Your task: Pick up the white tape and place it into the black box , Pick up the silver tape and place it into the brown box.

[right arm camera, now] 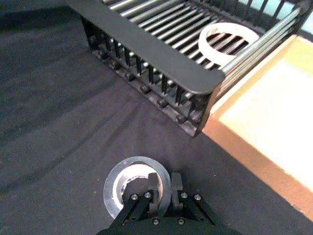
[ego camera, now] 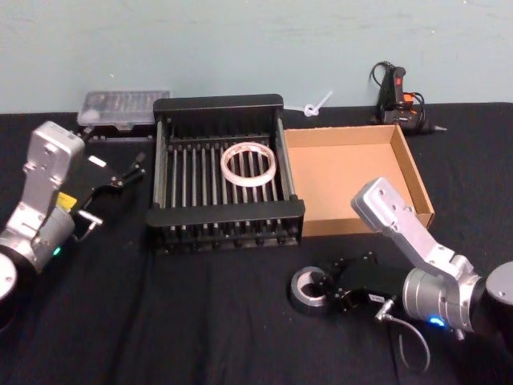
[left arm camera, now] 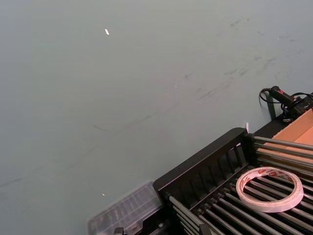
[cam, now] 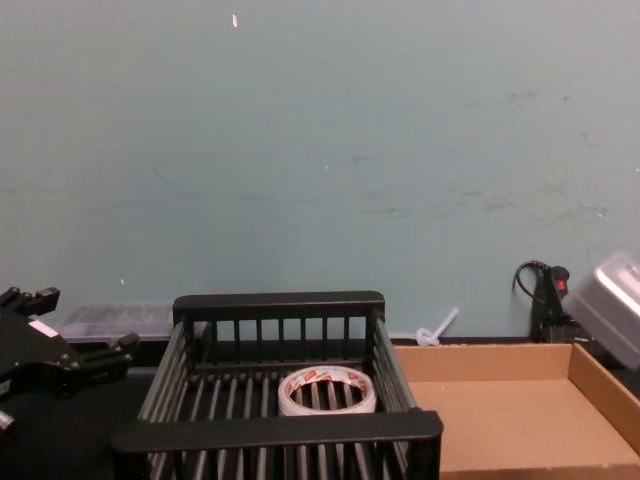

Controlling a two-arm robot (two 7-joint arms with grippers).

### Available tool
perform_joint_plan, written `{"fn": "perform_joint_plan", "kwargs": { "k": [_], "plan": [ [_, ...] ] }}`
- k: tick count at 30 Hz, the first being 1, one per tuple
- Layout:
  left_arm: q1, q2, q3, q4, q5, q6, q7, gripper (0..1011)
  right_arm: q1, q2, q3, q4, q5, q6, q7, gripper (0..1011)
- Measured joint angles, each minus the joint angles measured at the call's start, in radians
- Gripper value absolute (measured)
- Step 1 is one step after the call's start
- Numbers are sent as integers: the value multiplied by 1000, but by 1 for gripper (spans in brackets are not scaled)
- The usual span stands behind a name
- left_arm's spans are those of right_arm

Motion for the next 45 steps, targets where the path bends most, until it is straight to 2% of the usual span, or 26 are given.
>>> {"fn": "perform_joint_plan", "kwargs": {
  "k": [9, 20, 26, 38, 45],
  "plan": [
    [0, 0, 0, 0, 0, 0, 0, 1001, -3, 0, 39, -20, 10, -21, -24, 168],
    [0, 0, 0, 0, 0, 0, 0, 1001, 26, -35, 113, 12, 24, -36, -89, 168],
    [0, 0, 0, 0, 0, 0, 0, 1001, 61, -69, 145, 61, 18, -37, -131, 168],
    [0, 0, 0, 0, 0, 0, 0, 1001, 131, -154, 171, 199, -61, -63, -235, 168],
    [0, 0, 0, 0, 0, 0, 0, 1001, 162, -193, 194, 264, -72, -70, -252, 168]
  ]
}}
